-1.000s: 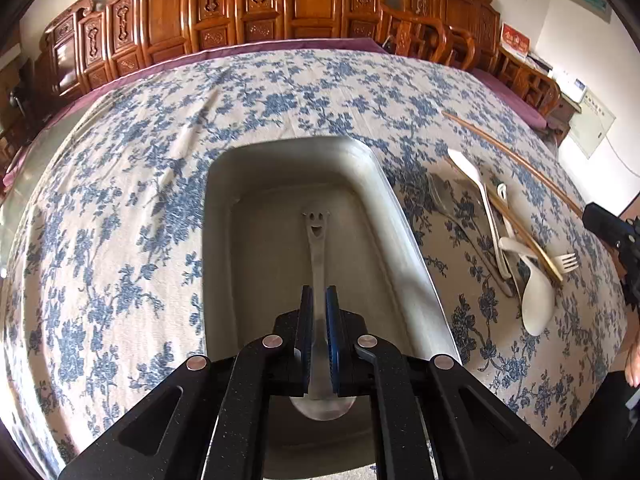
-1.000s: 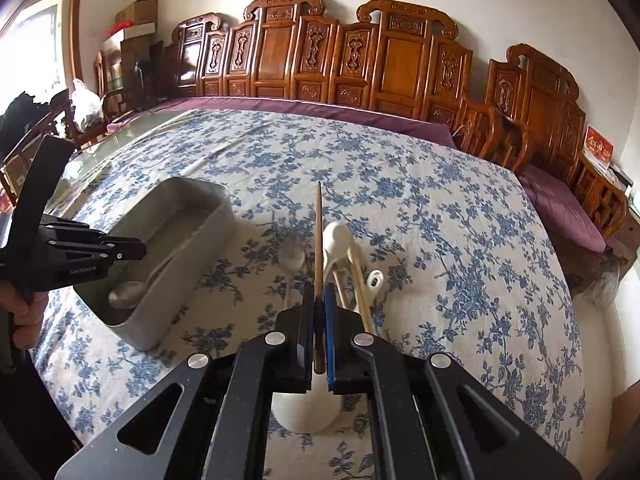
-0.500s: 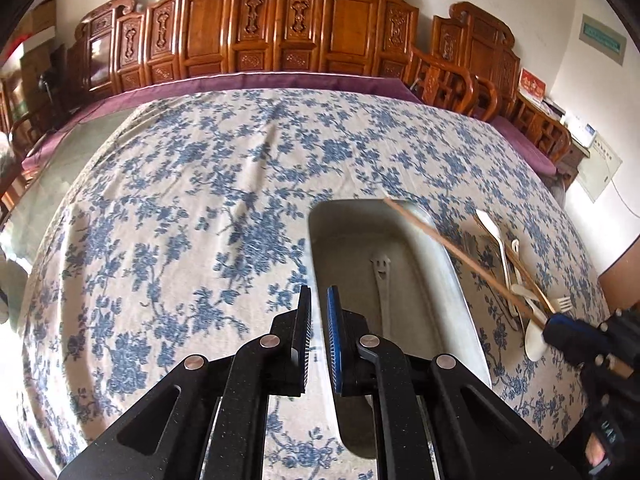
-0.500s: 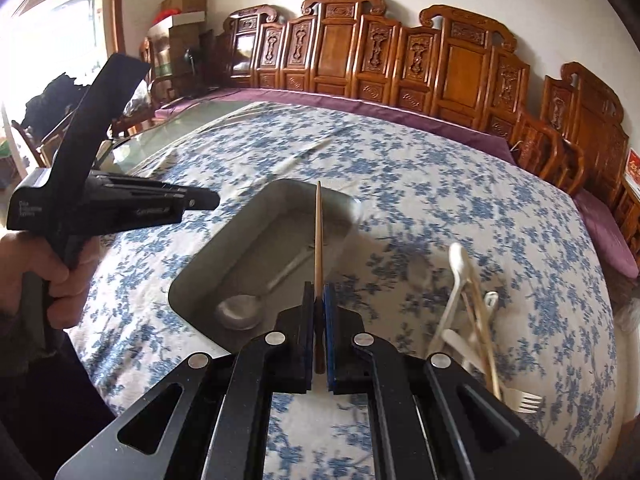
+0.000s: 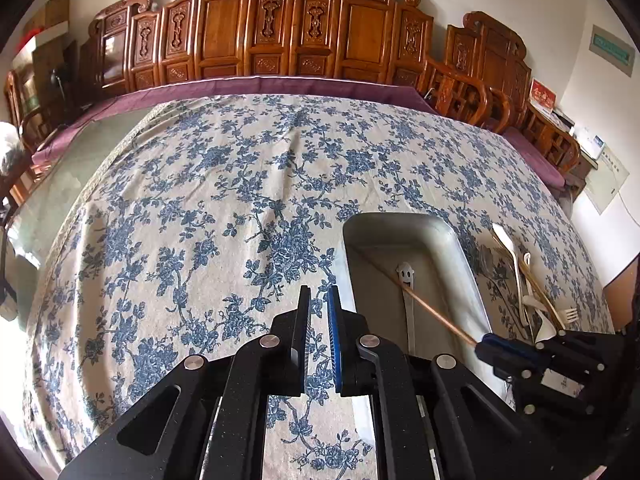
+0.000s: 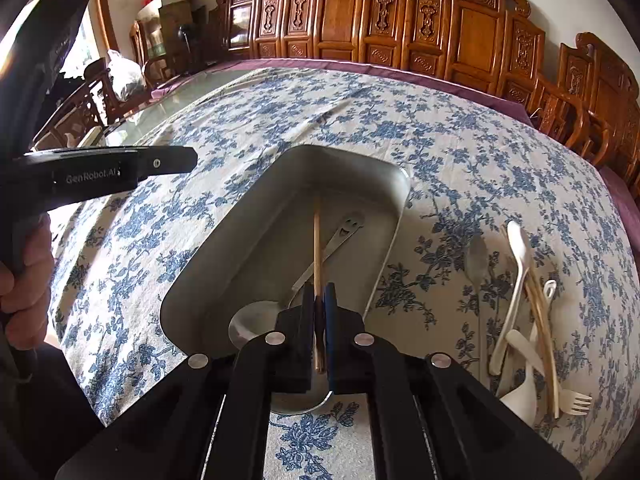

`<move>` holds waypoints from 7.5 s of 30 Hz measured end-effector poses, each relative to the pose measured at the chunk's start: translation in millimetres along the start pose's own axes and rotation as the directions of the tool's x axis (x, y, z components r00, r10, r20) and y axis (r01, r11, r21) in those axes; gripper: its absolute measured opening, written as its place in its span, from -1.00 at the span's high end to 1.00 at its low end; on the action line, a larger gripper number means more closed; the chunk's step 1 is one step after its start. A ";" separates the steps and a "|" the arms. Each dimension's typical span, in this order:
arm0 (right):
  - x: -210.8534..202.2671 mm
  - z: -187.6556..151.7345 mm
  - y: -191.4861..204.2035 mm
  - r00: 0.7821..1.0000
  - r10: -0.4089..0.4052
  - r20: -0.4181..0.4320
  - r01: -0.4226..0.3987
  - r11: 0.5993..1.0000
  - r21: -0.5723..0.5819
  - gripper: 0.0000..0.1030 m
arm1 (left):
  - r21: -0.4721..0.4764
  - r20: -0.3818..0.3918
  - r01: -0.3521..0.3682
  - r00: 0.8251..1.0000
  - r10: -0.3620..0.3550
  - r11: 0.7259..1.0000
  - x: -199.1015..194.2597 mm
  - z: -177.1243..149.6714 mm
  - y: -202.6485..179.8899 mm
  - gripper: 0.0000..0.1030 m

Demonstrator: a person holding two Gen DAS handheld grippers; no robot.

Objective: Organize utensils
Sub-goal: 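Lower the wooden chopstick into the gray tray and open the right tool, then grasp another wooden chopstick from the utensil pile with the right tool, then grasp a white plastic spoon with the left tool while the right tool holds the chopstick, then carry the white spoon into the tray and release it while the right tool carries the chopstick over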

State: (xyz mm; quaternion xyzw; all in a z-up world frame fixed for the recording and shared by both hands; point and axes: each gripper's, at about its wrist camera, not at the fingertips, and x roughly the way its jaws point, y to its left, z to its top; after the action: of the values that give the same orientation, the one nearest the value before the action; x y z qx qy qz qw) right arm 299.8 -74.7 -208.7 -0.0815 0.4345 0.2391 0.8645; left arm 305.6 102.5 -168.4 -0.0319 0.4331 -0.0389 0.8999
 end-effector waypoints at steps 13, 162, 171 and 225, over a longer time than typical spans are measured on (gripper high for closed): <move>-6.3 -1.7 -7.6 0.994 0.109 0.029 -0.110 0.993 0.045 0.78 | 0.025 0.005 0.010 1.000 -0.010 1.000 -2.5 -0.1 -11.2 0.78; -53.5 -81.2 -213.9 0.996 -0.049 0.080 0.026 0.961 0.275 0.89 | 0.268 -0.082 0.167 0.985 -0.151 0.949 37.1 -13.5 -206.1 0.94; -54.3 -76.3 -191.0 0.995 -0.055 0.085 0.036 0.976 0.216 0.89 | 0.252 -0.059 0.130 0.991 -0.119 0.959 17.6 -16.7 -165.6 0.94; -43.4 -28.0 -47.6 0.985 0.142 0.102 -0.146 0.989 0.030 0.89 | 0.057 -0.010 -0.042 0.999 0.043 0.997 21.2 -22.8 -40.2 -0.15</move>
State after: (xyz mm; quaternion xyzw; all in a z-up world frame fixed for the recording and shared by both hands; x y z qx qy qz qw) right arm 280.8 -140.9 -194.7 -0.0217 0.3998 0.2965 0.8671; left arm 299.3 59.8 -195.4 0.0032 0.4376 -0.0323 0.8986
